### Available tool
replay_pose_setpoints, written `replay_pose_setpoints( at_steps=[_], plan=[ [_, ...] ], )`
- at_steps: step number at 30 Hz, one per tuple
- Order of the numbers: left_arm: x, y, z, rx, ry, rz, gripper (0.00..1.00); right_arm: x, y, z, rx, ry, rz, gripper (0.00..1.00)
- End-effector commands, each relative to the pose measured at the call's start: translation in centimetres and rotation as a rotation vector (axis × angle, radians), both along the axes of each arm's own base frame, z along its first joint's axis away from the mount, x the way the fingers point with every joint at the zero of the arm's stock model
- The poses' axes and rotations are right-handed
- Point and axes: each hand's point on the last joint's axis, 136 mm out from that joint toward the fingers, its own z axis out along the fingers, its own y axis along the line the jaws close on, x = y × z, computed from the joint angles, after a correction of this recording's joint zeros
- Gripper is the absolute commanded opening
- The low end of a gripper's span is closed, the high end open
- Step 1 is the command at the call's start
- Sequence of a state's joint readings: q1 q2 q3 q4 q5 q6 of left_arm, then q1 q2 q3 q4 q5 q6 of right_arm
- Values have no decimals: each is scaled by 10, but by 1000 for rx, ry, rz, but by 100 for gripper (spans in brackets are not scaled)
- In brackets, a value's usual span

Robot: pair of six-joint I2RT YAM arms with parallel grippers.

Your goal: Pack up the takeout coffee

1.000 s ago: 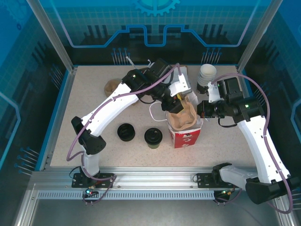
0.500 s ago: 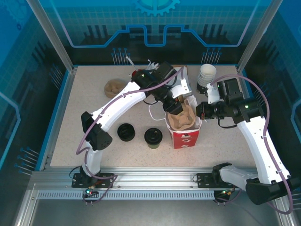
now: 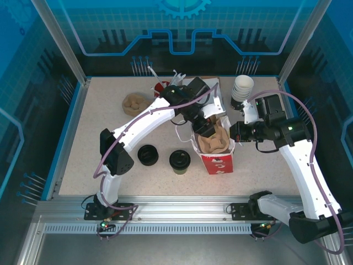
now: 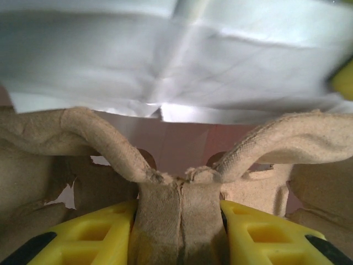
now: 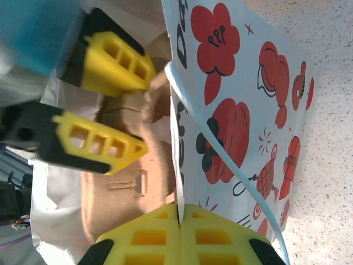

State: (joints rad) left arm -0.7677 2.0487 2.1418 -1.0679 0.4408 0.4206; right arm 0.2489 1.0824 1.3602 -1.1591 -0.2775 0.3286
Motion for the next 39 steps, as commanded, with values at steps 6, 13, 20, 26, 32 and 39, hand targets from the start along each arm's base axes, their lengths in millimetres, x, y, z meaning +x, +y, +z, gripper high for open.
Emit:
replay_pose_setpoints(
  at_steps=[6,13,20,26,32,39],
  plan=[
    [12,-4,-4,-41,-79,13,39,-5,6,3,58,15,-1,0],
    [11,-5,-22,-17,-130,0,39,-3,5,-2,71,20,-15,0],
    [5,-9,-37,13,-151,-31,39,1,2,-7,53,13,-34,0],
    [1,-11,-48,34,-153,-57,39,2,-2,-10,37,6,-45,0],
    [-2,-12,-61,81,-154,-82,41,1,-5,-12,18,-2,-55,0],
    [-2,-16,-74,135,-160,-101,41,0,-7,-9,18,-18,-66,0]
  ],
)
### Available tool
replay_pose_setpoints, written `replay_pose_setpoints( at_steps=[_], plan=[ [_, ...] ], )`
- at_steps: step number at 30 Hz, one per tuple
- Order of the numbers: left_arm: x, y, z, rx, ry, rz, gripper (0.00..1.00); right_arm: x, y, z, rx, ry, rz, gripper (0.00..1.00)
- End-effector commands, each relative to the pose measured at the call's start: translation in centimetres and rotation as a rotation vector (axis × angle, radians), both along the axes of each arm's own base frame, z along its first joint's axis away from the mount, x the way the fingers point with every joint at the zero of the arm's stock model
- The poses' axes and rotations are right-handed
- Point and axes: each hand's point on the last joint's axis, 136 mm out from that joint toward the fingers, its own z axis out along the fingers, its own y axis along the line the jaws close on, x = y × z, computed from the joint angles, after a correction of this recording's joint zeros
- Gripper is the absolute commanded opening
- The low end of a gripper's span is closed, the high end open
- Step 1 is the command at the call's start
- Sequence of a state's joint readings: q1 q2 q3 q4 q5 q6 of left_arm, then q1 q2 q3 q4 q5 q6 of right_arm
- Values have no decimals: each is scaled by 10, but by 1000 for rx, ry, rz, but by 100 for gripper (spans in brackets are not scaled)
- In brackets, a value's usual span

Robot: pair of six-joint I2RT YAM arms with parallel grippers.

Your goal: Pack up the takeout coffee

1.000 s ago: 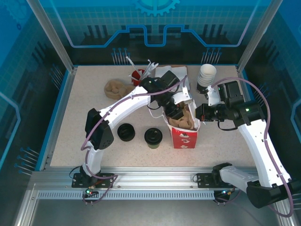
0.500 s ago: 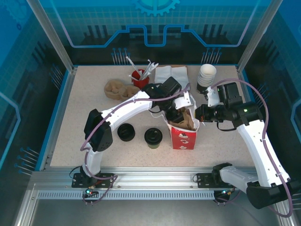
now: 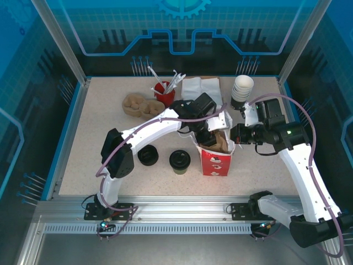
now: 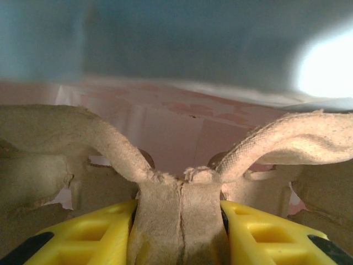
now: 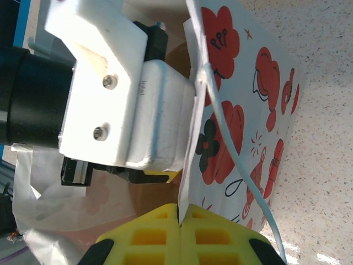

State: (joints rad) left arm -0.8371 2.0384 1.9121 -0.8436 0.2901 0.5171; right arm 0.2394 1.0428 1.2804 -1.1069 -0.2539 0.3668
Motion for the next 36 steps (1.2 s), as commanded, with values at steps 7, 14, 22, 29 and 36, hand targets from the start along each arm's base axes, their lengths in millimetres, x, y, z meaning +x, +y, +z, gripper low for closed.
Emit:
replay_pose_setpoints(
  at_steps=[7,14,22,29,36],
  plan=[
    [-3,-5,-21,74,-6,-42,42,-3,-8,1,-6,-24,-41,0],
    [-5,-4,-31,132,-15,-63,44,-4,-13,3,-30,-39,-63,0],
    [-4,-6,-34,145,-19,-69,43,-6,-20,3,-54,-51,-84,0],
    [-4,-9,-38,148,-15,-68,43,-7,-21,1,-58,-49,-87,0],
    [-7,-11,-23,122,-11,-68,58,-8,-20,0,-57,-43,-84,0]
  ],
)
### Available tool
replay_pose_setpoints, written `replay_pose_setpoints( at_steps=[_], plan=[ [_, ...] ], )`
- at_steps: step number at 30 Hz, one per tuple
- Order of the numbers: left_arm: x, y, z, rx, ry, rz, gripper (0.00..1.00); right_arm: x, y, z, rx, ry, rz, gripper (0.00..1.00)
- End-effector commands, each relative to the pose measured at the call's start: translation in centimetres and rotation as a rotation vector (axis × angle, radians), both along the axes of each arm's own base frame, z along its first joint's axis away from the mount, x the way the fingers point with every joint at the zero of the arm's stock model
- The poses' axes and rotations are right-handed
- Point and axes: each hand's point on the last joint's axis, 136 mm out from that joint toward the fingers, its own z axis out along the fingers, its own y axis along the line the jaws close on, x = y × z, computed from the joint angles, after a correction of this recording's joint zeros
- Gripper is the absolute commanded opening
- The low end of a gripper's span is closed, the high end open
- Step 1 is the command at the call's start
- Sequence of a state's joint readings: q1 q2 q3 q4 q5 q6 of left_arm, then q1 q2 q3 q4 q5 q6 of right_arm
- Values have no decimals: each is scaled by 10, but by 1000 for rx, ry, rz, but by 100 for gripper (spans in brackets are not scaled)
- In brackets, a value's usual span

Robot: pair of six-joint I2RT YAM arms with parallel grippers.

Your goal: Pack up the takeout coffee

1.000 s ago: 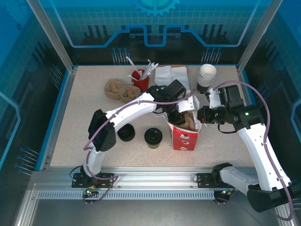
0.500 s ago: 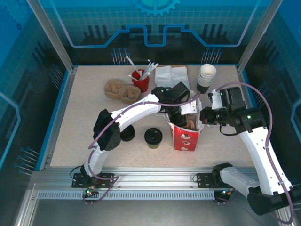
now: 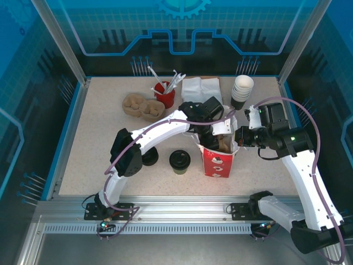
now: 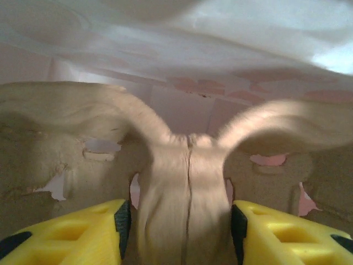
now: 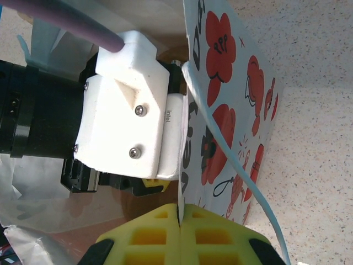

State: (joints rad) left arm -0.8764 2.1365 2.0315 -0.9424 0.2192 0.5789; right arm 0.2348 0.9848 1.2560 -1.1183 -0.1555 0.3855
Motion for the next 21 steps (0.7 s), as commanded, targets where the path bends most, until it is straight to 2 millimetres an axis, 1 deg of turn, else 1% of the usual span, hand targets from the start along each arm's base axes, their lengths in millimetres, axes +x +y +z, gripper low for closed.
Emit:
replay_pose_setpoints(
  at_steps=[1,4,7,12,19,21],
  plan=[
    [-4,-2,2,9,17,-8,62,-3,-1,2,6,-12,-7,0],
    [-7,-5,21,-31,17,-10,72,-3,-1,1,7,-10,-8,0],
    [-10,-6,42,-76,12,-6,77,-3,-2,0,3,-7,-11,0],
    [-16,-6,77,-140,7,3,80,-3,-2,0,6,-5,-16,0],
    [-26,0,125,-235,-4,33,80,-2,-1,2,17,-16,-19,0],
    [-30,1,143,-280,-7,46,80,-1,-1,2,20,-21,-21,0]
  ],
)
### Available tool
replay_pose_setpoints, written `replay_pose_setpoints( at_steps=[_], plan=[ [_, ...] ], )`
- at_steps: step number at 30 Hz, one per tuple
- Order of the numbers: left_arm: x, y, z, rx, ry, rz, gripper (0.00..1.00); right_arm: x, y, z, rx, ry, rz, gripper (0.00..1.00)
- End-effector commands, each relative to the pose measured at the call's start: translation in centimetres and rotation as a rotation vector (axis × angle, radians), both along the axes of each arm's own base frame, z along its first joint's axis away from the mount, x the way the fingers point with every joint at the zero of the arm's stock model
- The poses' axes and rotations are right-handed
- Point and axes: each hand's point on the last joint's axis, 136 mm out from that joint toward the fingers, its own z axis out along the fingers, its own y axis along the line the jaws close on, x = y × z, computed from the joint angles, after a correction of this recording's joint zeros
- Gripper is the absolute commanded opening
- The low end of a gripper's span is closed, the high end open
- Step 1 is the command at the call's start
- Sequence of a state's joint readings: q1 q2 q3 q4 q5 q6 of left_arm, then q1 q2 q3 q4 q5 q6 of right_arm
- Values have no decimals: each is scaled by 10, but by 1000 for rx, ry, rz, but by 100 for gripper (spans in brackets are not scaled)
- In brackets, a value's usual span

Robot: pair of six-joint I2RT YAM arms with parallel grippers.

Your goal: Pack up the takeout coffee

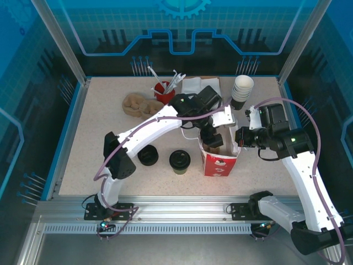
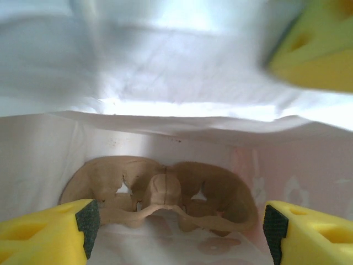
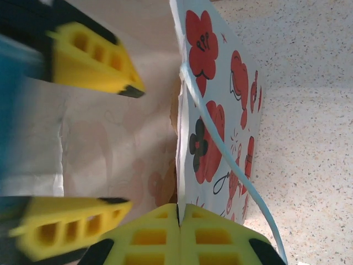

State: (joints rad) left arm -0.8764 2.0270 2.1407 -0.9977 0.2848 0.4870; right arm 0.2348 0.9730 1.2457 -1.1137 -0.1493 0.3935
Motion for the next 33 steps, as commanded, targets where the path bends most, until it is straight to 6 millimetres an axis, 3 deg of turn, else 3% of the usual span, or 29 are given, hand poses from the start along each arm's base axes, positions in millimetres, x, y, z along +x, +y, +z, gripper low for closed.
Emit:
replay_pose_setpoints(
  at_steps=[1,10,15,23,33],
  plan=[
    [-19,4,60,-135,-1,10,80,0,0,3,22,-20,-11,0],
    [-37,28,144,-400,-39,137,80,-1,9,17,114,-176,51,0],
    [-53,56,172,-531,-95,187,81,-11,11,25,146,-280,94,0],
    [-62,95,176,-579,-174,282,83,-27,11,35,170,-372,114,0],
    [-60,102,155,-535,-128,344,83,-28,9,38,213,-393,61,0]
  ],
)
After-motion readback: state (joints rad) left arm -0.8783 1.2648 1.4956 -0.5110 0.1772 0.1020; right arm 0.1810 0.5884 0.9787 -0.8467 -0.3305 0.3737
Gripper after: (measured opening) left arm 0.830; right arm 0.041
